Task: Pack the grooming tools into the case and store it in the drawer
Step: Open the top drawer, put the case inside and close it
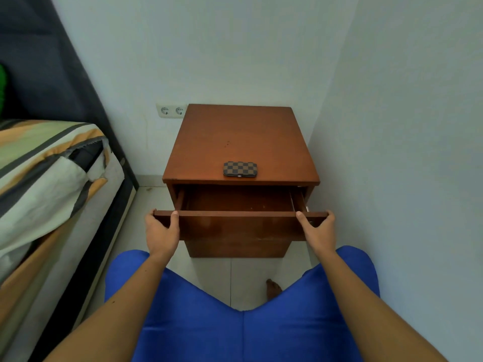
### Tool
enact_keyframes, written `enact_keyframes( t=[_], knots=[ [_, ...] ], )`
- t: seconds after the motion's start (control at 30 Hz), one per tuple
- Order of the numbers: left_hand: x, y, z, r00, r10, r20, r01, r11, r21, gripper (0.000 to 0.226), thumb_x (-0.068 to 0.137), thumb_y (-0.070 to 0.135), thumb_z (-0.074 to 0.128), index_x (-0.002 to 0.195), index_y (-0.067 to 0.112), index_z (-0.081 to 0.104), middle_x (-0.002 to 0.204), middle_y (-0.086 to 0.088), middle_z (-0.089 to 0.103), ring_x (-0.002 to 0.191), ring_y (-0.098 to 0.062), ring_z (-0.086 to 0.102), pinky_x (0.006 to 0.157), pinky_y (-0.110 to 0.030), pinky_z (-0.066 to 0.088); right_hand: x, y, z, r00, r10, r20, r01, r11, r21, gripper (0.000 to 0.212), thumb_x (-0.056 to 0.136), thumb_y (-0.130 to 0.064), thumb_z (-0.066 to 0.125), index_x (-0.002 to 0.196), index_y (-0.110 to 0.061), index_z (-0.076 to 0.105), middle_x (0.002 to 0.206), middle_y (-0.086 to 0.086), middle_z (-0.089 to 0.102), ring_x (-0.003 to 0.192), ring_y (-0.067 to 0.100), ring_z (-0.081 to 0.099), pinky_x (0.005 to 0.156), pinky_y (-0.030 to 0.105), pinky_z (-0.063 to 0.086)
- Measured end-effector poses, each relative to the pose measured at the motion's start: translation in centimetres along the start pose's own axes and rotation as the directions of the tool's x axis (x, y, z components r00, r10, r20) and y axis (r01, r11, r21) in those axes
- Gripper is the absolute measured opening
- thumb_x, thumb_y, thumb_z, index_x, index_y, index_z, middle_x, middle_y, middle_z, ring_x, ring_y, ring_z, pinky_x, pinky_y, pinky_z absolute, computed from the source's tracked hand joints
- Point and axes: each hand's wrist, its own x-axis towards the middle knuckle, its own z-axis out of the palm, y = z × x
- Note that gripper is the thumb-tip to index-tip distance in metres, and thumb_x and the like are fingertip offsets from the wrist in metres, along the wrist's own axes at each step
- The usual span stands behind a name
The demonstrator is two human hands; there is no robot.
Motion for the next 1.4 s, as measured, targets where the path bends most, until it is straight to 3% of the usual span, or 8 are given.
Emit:
enact_keyframes(
  t=[0.23,0.37,0.53,0.8,1.03,1.17,1.3,1.4],
  knots=[
    [-2.1,-0.5,-2.7,1.0,-0.014,0.02,0.013,0.998,0.058,0.059,0.101,0.038,0.068,0.145,0.009,0.04,0.125,-0.007,0.056,0.118,-0.028,0.061,0.096,-0.039,0.054,-2.8,2.0,-1.1,0.999,-0.011,-0.031,0.01,1.0,-0.021,0.099,0.082,-0.059,0.079,0.154,-0.011,0.031,0.146,0.01,0.052,0.134,0.031,0.054,0.11,0.045,0.05],
    [-2.1,-0.5,-3.6,0.999,-0.028,0.034,0.025,0.996,0.091,0.058,0.099,0.04,0.07,0.141,0.01,0.044,0.12,-0.005,0.055,0.111,-0.023,0.058,0.092,-0.036,0.053,-3.5,1.6,-1.5,0.996,-0.05,-0.08,0.043,0.995,-0.089,0.1,0.084,-0.054,0.079,0.158,-0.01,0.029,0.155,0.013,0.045,0.142,0.032,0.046,0.115,0.046,0.043],
    [-1.0,0.2,-3.6,1.0,0.019,0.019,-0.022,0.986,0.167,0.056,0.1,0.044,0.068,0.141,0.011,0.048,0.124,-0.008,0.06,0.109,-0.022,0.06,0.089,-0.035,0.051,-2.5,-1.0,-1.2,0.951,-0.258,-0.169,0.213,0.945,-0.248,0.088,0.083,-0.06,0.074,0.152,-0.015,0.042,0.151,0.008,0.051,0.141,0.028,0.046,0.114,0.046,0.043],
    [5.4,6.1,-0.7,0.945,0.319,0.079,-0.321,0.844,0.429,0.049,0.097,0.048,0.068,0.131,0.014,0.06,0.131,-0.008,0.061,0.128,-0.025,0.052,0.103,-0.042,0.049,1.6,-8.6,3.9,0.88,-0.454,0.141,0.476,0.845,-0.243,0.069,0.088,-0.051,0.076,0.145,-0.023,0.049,0.146,0.0,0.052,0.138,0.019,0.046,0.114,0.039,0.045],
    [11.2,11.4,5.4,0.774,0.506,0.38,-0.633,0.598,0.493,0.043,0.1,0.048,0.063,0.129,0.016,0.062,0.135,-0.007,0.061,0.132,-0.026,0.052,0.109,-0.041,0.044,5.8,-12.7,9.2,0.783,-0.413,0.464,0.594,0.717,-0.365,0.093,0.084,-0.048,0.082,0.159,-0.021,0.033,0.164,0.001,0.035,0.151,0.022,0.032,0.122,0.043,0.034],
    [13.5,12.5,8.7,0.71,0.455,0.538,-0.702,0.524,0.482,0.055,0.103,0.052,0.056,0.143,0.016,0.055,0.155,-0.009,0.052,0.148,-0.027,0.042,0.122,-0.044,0.035,8.0,-14.8,11.0,0.682,-0.346,0.645,0.698,0.572,-0.431,0.101,0.089,-0.05,0.076,0.165,-0.021,0.018,0.172,0.002,0.023,0.159,0.025,0.018,0.128,0.045,0.022],
    [14.5,11.5,10.8,0.74,0.331,0.586,-0.66,0.526,0.536,0.076,0.107,0.062,0.037,0.165,0.015,0.026,0.177,-0.006,0.016,0.164,-0.024,0.009,0.133,-0.049,0.006,9.5,-16.9,12.1,0.615,-0.35,0.707,0.787,0.341,-0.515,0.083,0.094,-0.051,0.07,0.16,-0.018,0.033,0.159,0.006,0.043,0.146,0.028,0.037,0.118,0.045,0.034],
    [14.6,10.4,11.3,0.749,0.313,0.583,-0.659,0.439,0.611,0.083,0.107,0.067,0.018,0.169,0.012,0.013,0.178,-0.007,0.007,0.165,-0.022,0.001,0.133,-0.046,0.0,9.9,-17.8,12.2,0.603,-0.274,0.749,0.791,0.326,-0.517,0.083,0.088,-0.05,0.076,0.155,-0.014,0.041,0.148,0.008,0.047,0.136,0.029,0.043,0.109,0.044,0.043]
  ],
)
